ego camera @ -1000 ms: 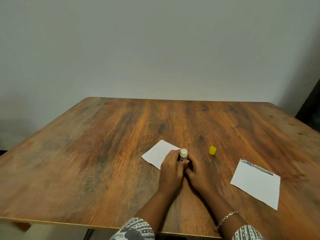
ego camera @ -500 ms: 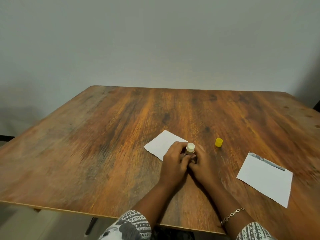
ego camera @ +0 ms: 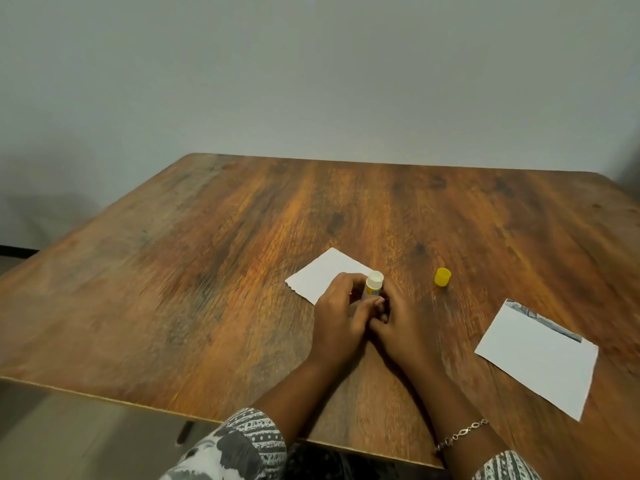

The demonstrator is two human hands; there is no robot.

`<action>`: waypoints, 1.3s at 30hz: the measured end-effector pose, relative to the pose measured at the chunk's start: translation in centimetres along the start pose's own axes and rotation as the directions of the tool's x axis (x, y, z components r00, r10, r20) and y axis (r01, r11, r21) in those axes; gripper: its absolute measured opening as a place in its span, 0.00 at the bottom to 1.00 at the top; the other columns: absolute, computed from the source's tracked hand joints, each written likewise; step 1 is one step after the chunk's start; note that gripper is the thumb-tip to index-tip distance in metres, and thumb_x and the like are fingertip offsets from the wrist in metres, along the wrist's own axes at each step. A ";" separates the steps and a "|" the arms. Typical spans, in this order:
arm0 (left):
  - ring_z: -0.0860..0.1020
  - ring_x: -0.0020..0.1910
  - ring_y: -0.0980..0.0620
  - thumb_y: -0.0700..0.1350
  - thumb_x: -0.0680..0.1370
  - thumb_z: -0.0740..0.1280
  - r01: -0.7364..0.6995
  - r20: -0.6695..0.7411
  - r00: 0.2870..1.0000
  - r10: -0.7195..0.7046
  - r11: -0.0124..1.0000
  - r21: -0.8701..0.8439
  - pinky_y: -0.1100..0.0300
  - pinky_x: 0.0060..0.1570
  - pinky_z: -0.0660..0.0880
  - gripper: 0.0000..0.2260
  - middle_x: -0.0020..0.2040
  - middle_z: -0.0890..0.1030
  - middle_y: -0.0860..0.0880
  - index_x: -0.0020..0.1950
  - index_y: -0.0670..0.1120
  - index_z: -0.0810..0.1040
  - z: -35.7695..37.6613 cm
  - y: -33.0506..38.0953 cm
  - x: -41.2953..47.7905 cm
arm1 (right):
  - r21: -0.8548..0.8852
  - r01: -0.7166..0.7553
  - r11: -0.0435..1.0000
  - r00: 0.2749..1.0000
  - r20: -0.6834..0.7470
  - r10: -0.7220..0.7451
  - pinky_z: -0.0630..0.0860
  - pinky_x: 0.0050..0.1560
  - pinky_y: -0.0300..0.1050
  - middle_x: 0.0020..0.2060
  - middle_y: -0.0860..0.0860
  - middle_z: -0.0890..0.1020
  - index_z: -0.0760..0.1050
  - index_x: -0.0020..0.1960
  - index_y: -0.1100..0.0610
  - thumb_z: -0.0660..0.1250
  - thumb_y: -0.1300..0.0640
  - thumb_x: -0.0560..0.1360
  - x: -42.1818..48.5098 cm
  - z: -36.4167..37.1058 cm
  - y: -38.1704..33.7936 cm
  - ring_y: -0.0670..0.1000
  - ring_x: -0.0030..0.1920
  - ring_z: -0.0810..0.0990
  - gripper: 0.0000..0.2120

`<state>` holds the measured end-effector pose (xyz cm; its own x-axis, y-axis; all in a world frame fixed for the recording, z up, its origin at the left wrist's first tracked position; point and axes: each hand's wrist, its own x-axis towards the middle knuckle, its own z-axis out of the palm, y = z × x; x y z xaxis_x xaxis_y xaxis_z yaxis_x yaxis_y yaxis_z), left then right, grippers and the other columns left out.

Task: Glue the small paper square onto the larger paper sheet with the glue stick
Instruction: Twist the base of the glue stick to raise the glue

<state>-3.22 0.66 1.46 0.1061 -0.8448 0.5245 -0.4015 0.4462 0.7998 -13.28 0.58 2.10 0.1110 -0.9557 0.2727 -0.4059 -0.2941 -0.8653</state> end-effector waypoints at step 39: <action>0.78 0.48 0.61 0.48 0.72 0.62 -0.009 0.002 1.000 0.009 0.991 -0.132 0.59 0.50 0.77 0.13 0.47 0.81 0.54 0.53 0.47 0.79 -0.1 -0.7 0.4 | -0.004 -0.077 0.997 0.995 -0.061 0.077 0.71 0.33 0.26 0.36 0.46 0.79 0.74 0.49 0.57 0.66 0.68 0.70 0.1 -0.2 -0.7 0.34 0.34 0.76 0.10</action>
<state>-2.87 0.05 1.15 0.1003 -0.8414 0.5310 -0.2786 0.4886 0.8268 -13.14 0.70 2.85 0.0243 -0.9728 0.2305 -0.4166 -0.2195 -0.8822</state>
